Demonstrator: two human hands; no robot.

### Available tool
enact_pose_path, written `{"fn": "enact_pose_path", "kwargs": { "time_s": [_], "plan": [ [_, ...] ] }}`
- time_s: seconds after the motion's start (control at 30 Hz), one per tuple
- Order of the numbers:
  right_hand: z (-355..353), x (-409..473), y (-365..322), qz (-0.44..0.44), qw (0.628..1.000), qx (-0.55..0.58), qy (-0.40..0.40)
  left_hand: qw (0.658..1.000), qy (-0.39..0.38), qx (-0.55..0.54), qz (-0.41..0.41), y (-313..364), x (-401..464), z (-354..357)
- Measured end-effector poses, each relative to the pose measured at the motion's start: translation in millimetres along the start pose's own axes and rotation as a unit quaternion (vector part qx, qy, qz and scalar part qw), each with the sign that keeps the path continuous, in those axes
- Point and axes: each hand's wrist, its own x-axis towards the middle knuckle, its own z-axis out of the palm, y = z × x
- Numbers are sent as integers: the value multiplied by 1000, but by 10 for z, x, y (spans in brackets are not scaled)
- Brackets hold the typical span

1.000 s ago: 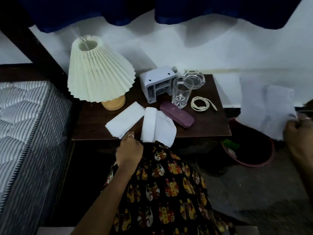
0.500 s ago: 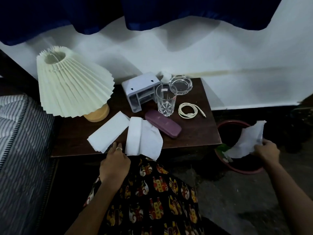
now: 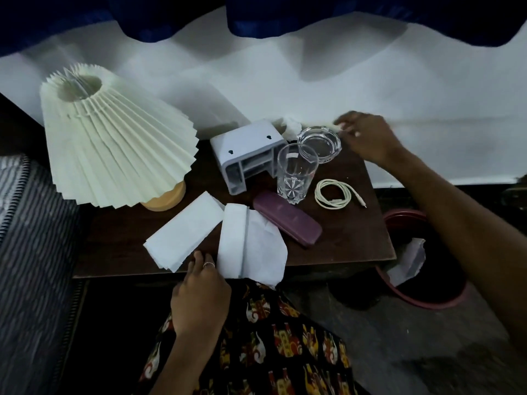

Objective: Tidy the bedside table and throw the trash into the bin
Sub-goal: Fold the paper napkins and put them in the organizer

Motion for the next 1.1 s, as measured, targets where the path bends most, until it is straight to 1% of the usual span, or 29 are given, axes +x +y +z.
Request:
{"fn": "enact_pose_path", "kwargs": {
  "time_s": [0.1, 0.17, 0.33, 0.43, 0.5, 0.57, 0.63, 0.73, 0.83, 0.9, 0.97, 1.03, 1.1],
  "plan": [
    [253, 393, -255, -73, 995, -21, -72, 1000, 1, 10, -2, 13, 13, -27],
    [412, 586, -355, -96, 989, -48, -101, 1000, -3, 15, -7, 9, 21, -53],
    [730, 836, -409, -105, 974, -115, -166, 999, 22, 31, -8, -8, 64, -77],
    [828, 847, -359, -105, 970, -131, -178, 999, -3, 45, 4, -20, 98, -50],
    [880, 877, -318, -109, 969, -136, -173, 997, -9, 75, -5, -35, 135, 0],
    [894, 897, -272, -117, 971, -135, -160, 998, 9, 65, -2, -23, 133, 16],
    [887, 955, -258, -133, 974, -134, -130, 997, 20, 69, -1, -10, 144, 19],
    [767, 971, -252, -140, 981, -102, -89, 998, 25, 64, -2, 5, 137, -1],
    [501, 836, -278, -178, 981, -71, -27, 998, 14, 60, 2, 13, 127, -18],
    [293, 675, -266, -174, 983, -60, 28, 999, -1, 53, 4, 6, 127, -12],
    [89, 467, -167, -127, 987, -41, 85, 999, -13, 45, 13, -17, 115, 1],
    [-110, 172, -23, -53, 989, 5, 137, 999, -17, 43, 22, -46, 106, 14],
    [-266, -184, 203, 15, 983, 28, 179, 998, -18, 46, 32, -67, 101, 24]
  ]
}}
